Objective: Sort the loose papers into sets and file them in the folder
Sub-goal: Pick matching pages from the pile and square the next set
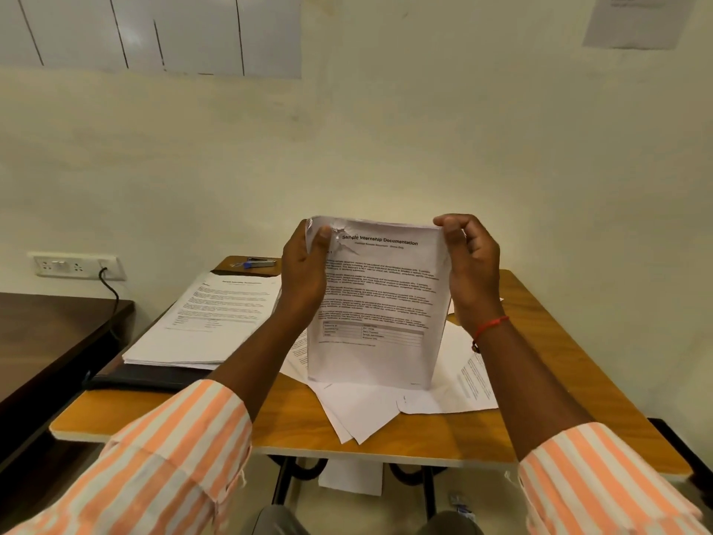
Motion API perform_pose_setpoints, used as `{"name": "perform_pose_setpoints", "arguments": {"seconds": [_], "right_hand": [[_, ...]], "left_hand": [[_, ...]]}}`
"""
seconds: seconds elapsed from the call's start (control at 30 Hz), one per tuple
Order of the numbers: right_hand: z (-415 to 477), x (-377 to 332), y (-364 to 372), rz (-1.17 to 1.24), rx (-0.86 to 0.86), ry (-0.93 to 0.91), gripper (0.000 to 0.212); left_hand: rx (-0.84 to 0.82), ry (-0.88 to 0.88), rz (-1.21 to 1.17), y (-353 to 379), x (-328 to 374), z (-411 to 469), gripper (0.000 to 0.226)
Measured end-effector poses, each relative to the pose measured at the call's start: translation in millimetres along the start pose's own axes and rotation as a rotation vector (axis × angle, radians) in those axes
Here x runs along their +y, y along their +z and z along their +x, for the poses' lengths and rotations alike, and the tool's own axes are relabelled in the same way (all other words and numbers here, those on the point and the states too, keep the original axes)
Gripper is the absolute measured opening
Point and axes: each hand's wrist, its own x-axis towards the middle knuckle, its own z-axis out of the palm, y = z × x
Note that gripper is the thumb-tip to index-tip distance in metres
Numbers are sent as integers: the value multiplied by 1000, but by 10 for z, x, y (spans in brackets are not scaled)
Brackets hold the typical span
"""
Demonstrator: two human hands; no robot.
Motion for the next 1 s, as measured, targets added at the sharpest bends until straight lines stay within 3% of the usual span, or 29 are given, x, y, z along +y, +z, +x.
{"name": "perform_pose_setpoints", "arguments": {"seconds": [0.27,0.4,0.5,0.57,0.7,1.0], "right_hand": [[-50,77,-5,-40,-6,-8,20],[-86,95,-27,-82,-65,-2,21],[-87,81,4,-106,-47,-4,34],[-71,78,16,-56,-19,23,32],[-32,101,-30,127,0,74,36],[-43,71,2,115,36,64,22]], "left_hand": [[27,7,-3,-1,-25,9,23],[26,-19,-18,-14,-28,22,47],[32,2,0,-4,22,-1,23],[33,9,-11,7,35,-1,18],[1,-7,-40,-4,53,27,23],[-16,-89,-168,24,55,17,37]]}}
